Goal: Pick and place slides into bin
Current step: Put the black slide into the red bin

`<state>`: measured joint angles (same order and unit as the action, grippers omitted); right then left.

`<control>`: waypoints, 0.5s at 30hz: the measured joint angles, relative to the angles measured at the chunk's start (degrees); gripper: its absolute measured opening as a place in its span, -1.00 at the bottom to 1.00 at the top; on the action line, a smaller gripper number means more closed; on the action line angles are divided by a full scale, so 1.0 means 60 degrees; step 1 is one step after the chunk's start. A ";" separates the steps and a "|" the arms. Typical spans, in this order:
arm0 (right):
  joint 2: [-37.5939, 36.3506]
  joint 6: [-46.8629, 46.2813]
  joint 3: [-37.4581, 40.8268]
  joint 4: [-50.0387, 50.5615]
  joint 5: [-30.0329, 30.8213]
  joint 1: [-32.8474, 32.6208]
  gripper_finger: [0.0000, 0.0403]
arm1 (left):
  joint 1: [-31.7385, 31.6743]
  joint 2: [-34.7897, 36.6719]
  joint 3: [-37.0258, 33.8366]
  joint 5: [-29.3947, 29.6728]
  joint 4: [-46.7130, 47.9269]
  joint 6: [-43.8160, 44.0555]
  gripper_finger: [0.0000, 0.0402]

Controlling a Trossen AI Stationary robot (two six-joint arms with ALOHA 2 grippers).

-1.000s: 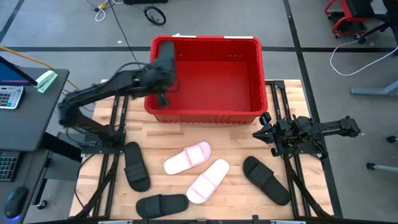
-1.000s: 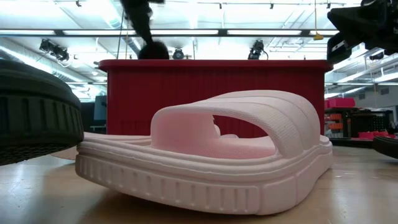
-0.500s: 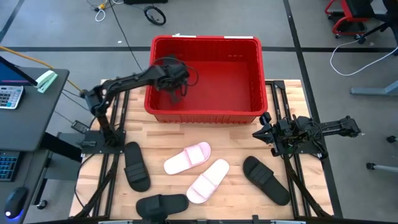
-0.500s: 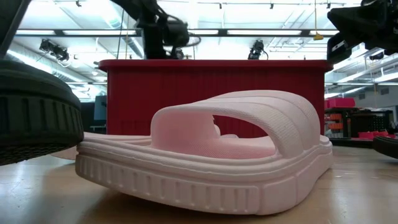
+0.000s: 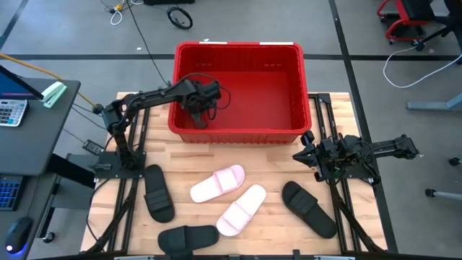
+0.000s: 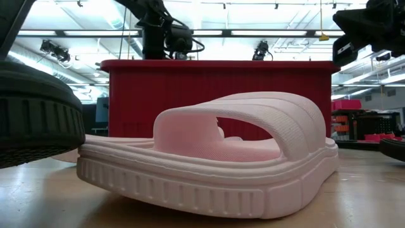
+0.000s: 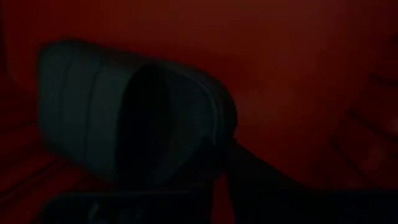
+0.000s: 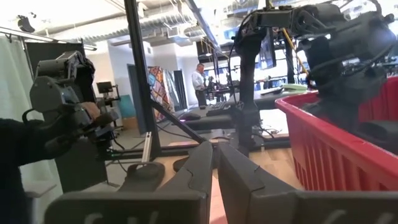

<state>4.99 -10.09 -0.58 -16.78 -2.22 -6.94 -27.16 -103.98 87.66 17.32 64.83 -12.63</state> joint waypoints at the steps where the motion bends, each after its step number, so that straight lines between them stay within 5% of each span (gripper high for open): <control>1: 0.0000 -0.0078 0.0000 0.0032 0.0000 0.0000 -0.84 | 0.0005 0.0004 0.0004 -0.0019 0.0019 0.0002 -0.76; 15: 0.0000 -0.0133 -0.0001 0.0078 0.0000 0.0000 -0.84 | 0.0007 0.0043 0.0004 0.0539 0.0119 -0.0009 -0.13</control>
<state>4.99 -10.89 -0.59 -16.32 -2.22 -6.94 -27.11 -103.72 87.68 20.55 65.54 -12.69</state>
